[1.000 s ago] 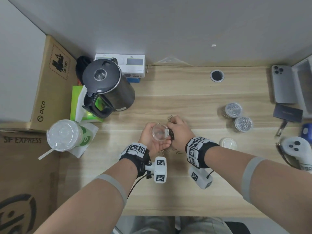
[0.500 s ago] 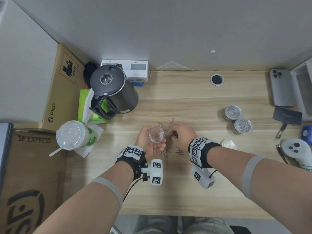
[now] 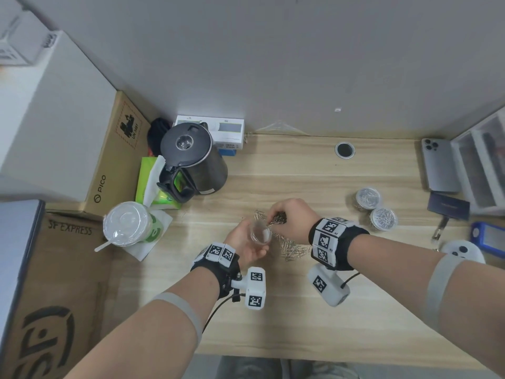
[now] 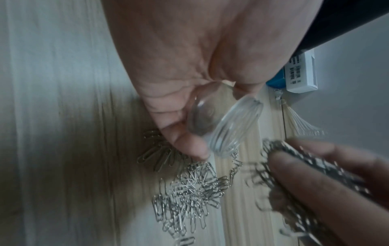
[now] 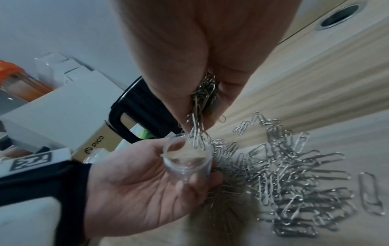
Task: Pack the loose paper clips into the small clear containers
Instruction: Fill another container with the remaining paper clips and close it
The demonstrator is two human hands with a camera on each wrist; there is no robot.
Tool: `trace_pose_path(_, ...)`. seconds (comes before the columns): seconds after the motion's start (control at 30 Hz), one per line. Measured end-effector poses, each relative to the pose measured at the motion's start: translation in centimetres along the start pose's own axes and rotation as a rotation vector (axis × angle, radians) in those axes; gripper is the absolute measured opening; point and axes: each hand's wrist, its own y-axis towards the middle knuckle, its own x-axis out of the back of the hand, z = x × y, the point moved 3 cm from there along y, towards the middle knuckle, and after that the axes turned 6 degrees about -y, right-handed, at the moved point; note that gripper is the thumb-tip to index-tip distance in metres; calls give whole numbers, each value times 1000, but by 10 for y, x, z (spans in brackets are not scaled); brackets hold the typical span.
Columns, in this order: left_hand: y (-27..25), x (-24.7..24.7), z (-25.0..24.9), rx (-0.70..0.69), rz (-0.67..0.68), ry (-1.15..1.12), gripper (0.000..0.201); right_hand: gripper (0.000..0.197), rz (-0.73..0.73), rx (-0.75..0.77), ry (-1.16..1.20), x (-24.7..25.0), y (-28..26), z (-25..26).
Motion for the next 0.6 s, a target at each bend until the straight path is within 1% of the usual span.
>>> trace_pose_path(0.1, -3, -6, 1, 9, -19, 4, 55, 16, 14, -7, -25, -10, -2, 13)
trace_pose_path(0.17, -7, -10, 2, 26, -40, 37, 56, 17, -3, -13, -65, -15, -5, 17)
trace_pose_path(0.3, -15, -15, 2, 76, -43, 91, 49, 15, 6, -6, -100, -20, -10, 20)
trace_pose_path(0.47, -15, -15, -1, 36, -33, 70, 37, 18, 55, 8, -101, -14, -11, 25)
trace_pose_path(0.6, -10, -13, -1, -2, -45, 4, 30, 19, 59, 29, -56, -10, -9, 24)
